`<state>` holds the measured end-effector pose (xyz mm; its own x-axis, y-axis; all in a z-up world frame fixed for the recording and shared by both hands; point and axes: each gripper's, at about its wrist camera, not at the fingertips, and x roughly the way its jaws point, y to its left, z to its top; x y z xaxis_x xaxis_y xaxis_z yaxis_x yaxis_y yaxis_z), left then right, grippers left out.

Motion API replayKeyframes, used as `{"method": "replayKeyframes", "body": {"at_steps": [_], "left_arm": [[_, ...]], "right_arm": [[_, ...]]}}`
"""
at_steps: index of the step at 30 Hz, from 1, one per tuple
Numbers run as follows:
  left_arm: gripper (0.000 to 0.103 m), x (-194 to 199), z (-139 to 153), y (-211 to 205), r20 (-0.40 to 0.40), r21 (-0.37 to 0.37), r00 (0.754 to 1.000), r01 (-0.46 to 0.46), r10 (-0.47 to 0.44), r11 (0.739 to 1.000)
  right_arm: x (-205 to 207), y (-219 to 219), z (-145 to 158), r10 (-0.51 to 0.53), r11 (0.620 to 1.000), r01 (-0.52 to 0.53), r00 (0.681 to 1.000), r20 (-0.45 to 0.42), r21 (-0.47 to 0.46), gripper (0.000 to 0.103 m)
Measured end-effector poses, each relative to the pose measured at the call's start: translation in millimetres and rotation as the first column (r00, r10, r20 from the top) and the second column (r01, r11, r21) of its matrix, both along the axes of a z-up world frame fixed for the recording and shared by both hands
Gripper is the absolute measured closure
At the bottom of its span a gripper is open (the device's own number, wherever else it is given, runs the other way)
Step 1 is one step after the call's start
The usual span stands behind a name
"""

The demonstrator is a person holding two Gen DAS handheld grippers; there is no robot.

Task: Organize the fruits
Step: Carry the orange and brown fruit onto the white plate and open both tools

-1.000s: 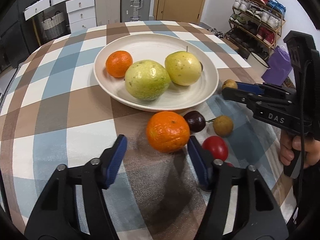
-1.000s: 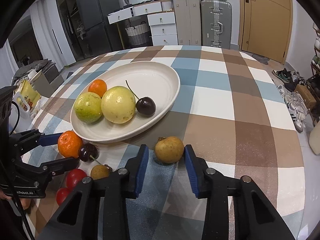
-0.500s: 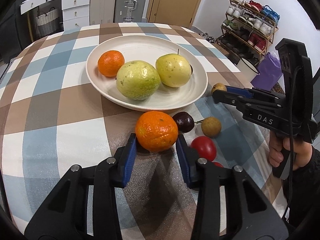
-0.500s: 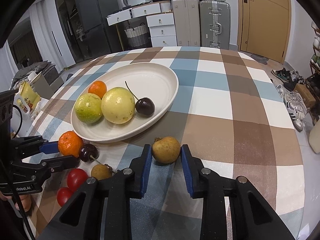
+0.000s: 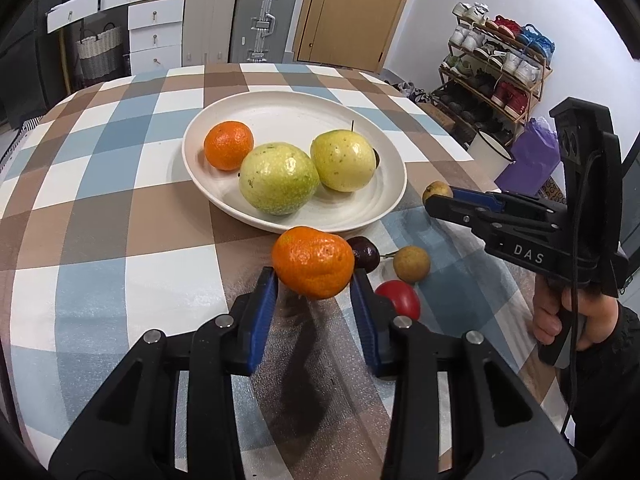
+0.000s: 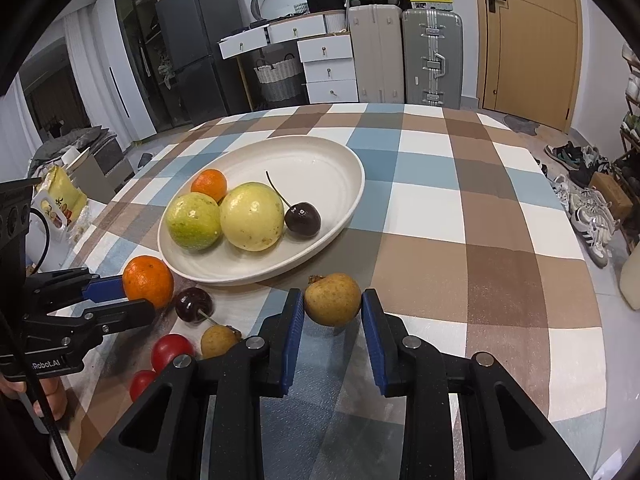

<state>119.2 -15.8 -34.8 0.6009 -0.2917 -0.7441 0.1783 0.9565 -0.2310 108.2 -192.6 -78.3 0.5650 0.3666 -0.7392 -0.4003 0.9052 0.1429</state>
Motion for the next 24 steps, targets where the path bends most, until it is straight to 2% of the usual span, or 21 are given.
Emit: {"method": "replayKeyframes", "body": {"at_steps": [9, 15, 19, 24], "left_arm": [[0.068, 1, -9, 4, -0.032, -0.009, 0.999, -0.014, 0.014, 1.0], [0.065, 13, -13, 2, -0.053, 0.033, 0.998, -0.035, 0.036, 0.999], [0.062, 22, -14, 7, -0.054, 0.009, 0.997, -0.06, 0.06, 0.998], [0.065, 22, -13, 11, -0.04, -0.024, 0.997, -0.063, 0.062, 0.998]], "right_arm": [[-2, 1, -1, 0.005, 1.0, -0.005, 1.0, -0.009, -0.002, 0.073], [-1, 1, -2, 0.006, 1.0, -0.006, 1.0, -0.013, 0.002, 0.073], [0, 1, -3, 0.005, 1.0, -0.005, 1.0, -0.014, 0.002, 0.073], [-1, 0, -2, 0.005, 1.0, -0.005, 1.0, -0.008, 0.005, 0.073]]}}
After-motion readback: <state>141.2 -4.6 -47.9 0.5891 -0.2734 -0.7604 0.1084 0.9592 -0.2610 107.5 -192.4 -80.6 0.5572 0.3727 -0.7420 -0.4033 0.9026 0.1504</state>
